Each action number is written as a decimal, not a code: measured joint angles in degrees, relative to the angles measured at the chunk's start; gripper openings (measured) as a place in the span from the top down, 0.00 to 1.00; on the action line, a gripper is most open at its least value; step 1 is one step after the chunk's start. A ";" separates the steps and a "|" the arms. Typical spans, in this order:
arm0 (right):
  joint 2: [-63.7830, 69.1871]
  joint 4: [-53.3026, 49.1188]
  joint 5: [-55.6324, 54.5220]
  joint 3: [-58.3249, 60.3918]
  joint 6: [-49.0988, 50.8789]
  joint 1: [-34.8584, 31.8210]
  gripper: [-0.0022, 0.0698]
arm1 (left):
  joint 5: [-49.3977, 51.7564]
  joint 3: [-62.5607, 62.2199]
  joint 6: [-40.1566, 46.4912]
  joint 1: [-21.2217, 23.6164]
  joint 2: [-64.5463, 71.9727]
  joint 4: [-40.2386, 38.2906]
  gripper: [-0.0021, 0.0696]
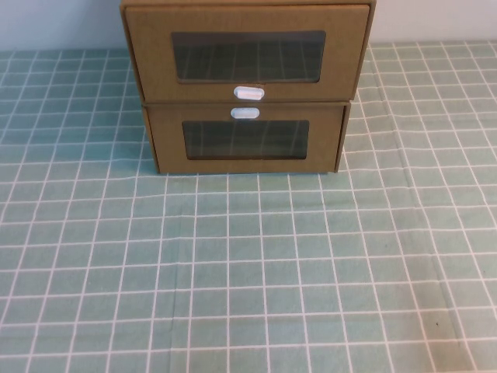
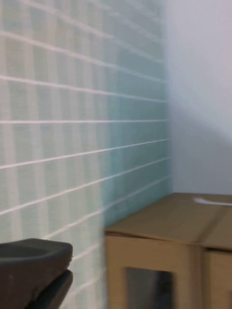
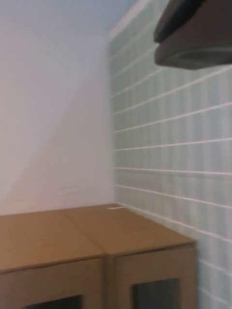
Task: Open the shoe box
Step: 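Pull the top drawer of the cardboard box fully open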
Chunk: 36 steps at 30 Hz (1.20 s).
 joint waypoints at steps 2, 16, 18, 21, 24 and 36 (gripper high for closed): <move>0.00 0.00 -6.70 0.00 0.00 0.00 0.99 | -5.45 0.00 -0.13 0.00 0.00 0.00 0.98; -0.27 0.23 -40.38 0.00 0.00 0.00 0.99 | -26.39 0.00 -1.89 0.00 0.00 0.00 0.98; -0.38 0.23 -43.65 0.00 0.00 0.00 0.99 | -29.07 0.00 -4.83 0.00 0.00 0.00 0.98; -0.38 0.23 -48.62 0.00 0.94 0.00 0.99 | -34.79 0.00 -9.31 0.00 0.00 0.00 0.98; -0.38 0.23 -51.88 -0.14 1.72 0.00 0.99 | -42.82 0.00 -11.68 0.00 0.00 0.00 0.98; 3.67 -5.10 -40.18 -25.04 15.17 0.00 0.99 | -48.54 -9.46 -9.58 0.00 -0.22 -0.33 0.98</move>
